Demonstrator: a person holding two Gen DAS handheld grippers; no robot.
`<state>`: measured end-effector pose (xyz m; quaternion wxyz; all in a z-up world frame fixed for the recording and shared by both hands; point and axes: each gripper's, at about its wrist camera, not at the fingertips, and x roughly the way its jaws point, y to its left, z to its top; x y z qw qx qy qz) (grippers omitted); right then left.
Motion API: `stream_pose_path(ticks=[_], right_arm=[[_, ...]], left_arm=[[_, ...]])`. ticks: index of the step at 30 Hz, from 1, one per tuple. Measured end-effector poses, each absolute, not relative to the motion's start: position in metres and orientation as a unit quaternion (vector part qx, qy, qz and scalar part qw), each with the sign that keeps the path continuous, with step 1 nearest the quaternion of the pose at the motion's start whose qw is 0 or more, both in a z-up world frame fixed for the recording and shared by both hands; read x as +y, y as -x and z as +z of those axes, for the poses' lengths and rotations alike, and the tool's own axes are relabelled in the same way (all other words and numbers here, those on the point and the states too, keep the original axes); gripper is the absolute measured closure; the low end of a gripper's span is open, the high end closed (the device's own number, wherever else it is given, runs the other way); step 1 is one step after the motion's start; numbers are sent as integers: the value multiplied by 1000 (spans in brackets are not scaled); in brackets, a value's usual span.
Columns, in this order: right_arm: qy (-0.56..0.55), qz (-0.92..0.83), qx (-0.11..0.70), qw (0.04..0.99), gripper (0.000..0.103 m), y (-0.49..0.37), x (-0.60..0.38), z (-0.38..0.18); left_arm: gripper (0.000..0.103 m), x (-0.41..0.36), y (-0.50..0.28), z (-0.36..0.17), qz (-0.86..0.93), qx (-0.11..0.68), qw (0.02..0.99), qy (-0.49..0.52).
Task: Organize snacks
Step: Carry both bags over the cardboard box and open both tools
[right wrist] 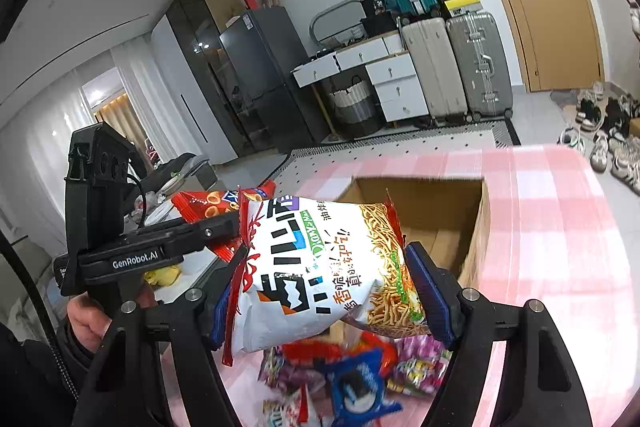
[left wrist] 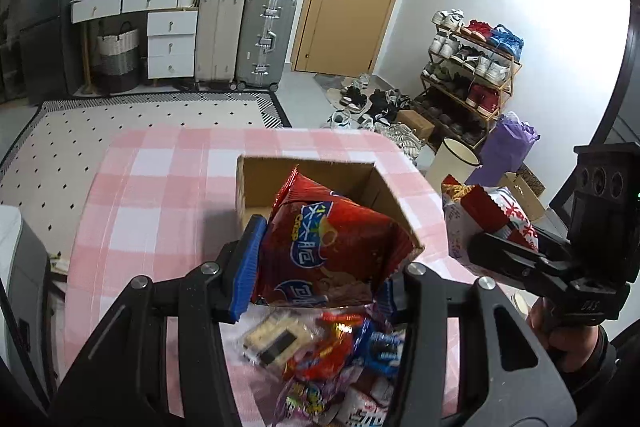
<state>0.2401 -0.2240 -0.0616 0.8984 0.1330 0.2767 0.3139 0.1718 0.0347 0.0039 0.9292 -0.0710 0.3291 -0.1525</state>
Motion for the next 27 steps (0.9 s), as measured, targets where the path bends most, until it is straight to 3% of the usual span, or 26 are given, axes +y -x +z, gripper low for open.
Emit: stream_pose_path(ticks=[12, 27], right_arm=[[-119, 304, 283, 902, 27, -300, -218, -40], [-121, 279, 333, 893, 27, -363, -210, -94]], left_arm=[[58, 15, -240, 22, -161, 342, 924, 52], [58, 7, -314, -50, -171, 395, 901, 61]])
